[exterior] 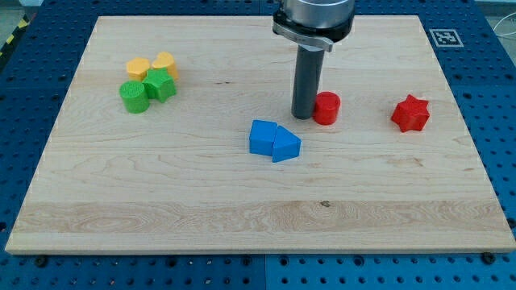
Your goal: Move the red circle closer to the red star
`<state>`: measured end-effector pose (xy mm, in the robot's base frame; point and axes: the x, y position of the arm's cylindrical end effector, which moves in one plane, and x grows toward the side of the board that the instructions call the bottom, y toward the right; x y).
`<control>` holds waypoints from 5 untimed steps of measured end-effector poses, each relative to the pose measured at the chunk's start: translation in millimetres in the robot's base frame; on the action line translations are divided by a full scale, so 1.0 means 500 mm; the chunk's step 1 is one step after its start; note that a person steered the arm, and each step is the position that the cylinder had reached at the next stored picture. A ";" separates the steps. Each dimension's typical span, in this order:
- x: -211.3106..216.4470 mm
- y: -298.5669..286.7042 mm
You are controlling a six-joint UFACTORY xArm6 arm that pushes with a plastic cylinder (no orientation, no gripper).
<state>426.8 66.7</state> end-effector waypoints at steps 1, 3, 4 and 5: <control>0.002 0.029; 0.002 0.093; 0.002 0.125; 0.002 0.156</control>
